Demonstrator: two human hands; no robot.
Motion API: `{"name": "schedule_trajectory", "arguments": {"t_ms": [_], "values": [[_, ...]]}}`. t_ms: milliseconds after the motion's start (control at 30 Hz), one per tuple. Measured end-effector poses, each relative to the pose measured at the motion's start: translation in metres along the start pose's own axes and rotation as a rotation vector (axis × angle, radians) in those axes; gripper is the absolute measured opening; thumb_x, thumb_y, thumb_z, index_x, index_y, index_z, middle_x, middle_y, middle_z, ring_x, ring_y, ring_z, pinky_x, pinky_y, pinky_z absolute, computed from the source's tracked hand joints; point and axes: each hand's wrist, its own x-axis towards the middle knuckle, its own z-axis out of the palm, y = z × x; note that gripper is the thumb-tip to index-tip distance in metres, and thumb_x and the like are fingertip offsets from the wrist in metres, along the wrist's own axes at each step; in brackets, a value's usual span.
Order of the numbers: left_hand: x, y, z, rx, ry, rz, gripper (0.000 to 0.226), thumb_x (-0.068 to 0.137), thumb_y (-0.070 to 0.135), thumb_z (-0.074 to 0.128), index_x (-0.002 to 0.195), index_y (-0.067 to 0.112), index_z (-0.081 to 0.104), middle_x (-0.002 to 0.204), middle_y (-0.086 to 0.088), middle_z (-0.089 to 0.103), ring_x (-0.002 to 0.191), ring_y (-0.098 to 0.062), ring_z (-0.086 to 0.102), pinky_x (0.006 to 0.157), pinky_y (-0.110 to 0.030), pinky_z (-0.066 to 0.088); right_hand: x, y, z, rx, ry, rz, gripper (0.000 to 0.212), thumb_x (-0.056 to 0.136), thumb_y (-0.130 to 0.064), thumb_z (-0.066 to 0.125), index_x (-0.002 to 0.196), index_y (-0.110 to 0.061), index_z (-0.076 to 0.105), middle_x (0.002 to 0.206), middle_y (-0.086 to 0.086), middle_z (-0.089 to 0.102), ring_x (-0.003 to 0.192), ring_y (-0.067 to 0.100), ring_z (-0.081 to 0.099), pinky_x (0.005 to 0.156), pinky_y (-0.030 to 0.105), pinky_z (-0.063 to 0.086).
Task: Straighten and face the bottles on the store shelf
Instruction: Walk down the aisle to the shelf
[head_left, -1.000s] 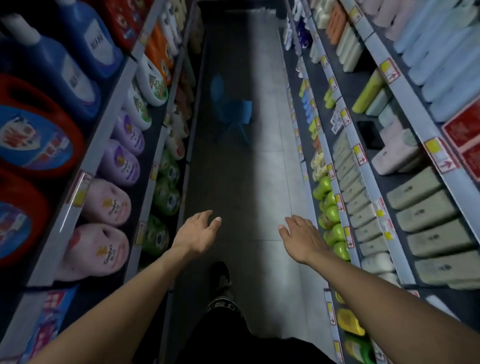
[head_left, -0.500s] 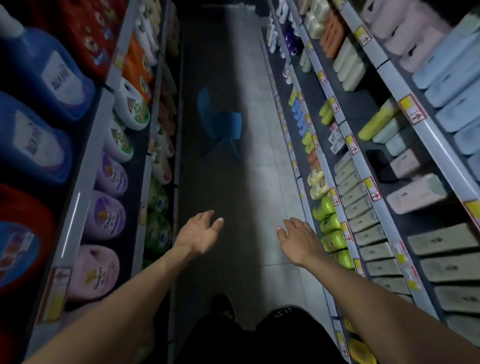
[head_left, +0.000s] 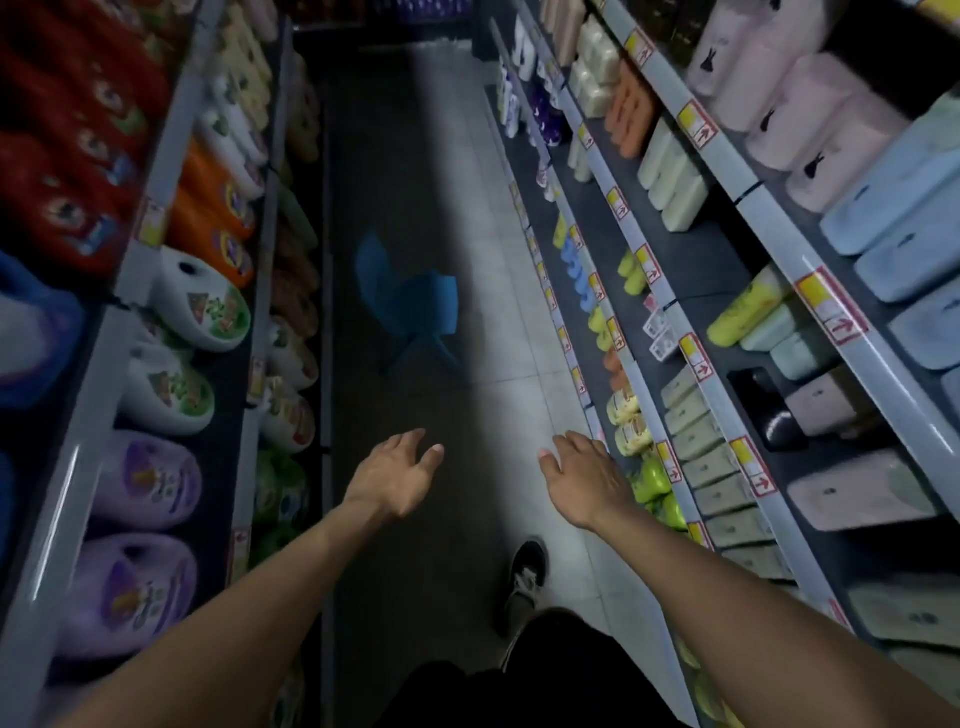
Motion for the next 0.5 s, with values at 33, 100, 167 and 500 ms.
{"name": "schedule_trajectory", "arguments": {"t_ms": [33, 100, 167, 500], "values": [[0.013, 0.010, -0.005, 0.006, 0.001, -0.008, 0.066, 0.099, 0.062, 0.031, 0.155, 0.027, 0.032, 0.158, -0.003, 0.038, 0.144, -0.023, 0.036, 0.116, -0.040, 0.030, 0.014, 0.003, -0.010, 0.001, 0.001, -0.005, 0.062, 0.105, -0.051, 0.022, 0.156, -0.017, 0.034, 0.162, 0.004, 0.030, 0.148, 0.026, 0.027, 0.121, 0.038, 0.021], [0.039, 0.030, -0.016, 0.022, 0.007, -0.018, 0.066, 0.099, 0.063, 0.031, 0.155, 0.027, 0.032, 0.158, -0.003, 0.038, 0.144, -0.023, 0.036, 0.116, -0.040, 0.030, 0.042, 0.008, -0.030, 0.001, 0.007, -0.014, 0.062, 0.105, -0.050, 0.022, 0.155, -0.017, 0.036, 0.161, 0.004, 0.033, 0.146, 0.026, 0.029, 0.120, 0.039, 0.024], [0.065, 0.048, -0.025, 0.021, 0.013, -0.025, 0.067, 0.099, 0.064, 0.030, 0.155, 0.028, 0.031, 0.158, -0.003, 0.038, 0.145, -0.023, 0.036, 0.117, -0.040, 0.029, 0.071, 0.013, -0.049, -0.002, 0.004, -0.025, 0.062, 0.105, -0.051, 0.022, 0.154, -0.017, 0.036, 0.161, 0.004, 0.034, 0.146, 0.026, 0.030, 0.120, 0.040, 0.025], [0.163, 0.103, -0.077, 0.006, 0.072, -0.037, 0.064, 0.100, 0.062, 0.031, 0.155, 0.029, 0.031, 0.158, -0.002, 0.037, 0.145, -0.022, 0.034, 0.117, -0.040, 0.029, 0.188, 0.016, -0.124, -0.042, -0.026, -0.077, 0.062, 0.105, -0.051, 0.022, 0.155, -0.016, 0.035, 0.162, 0.004, 0.033, 0.146, 0.026, 0.031, 0.119, 0.041, 0.026]]}}
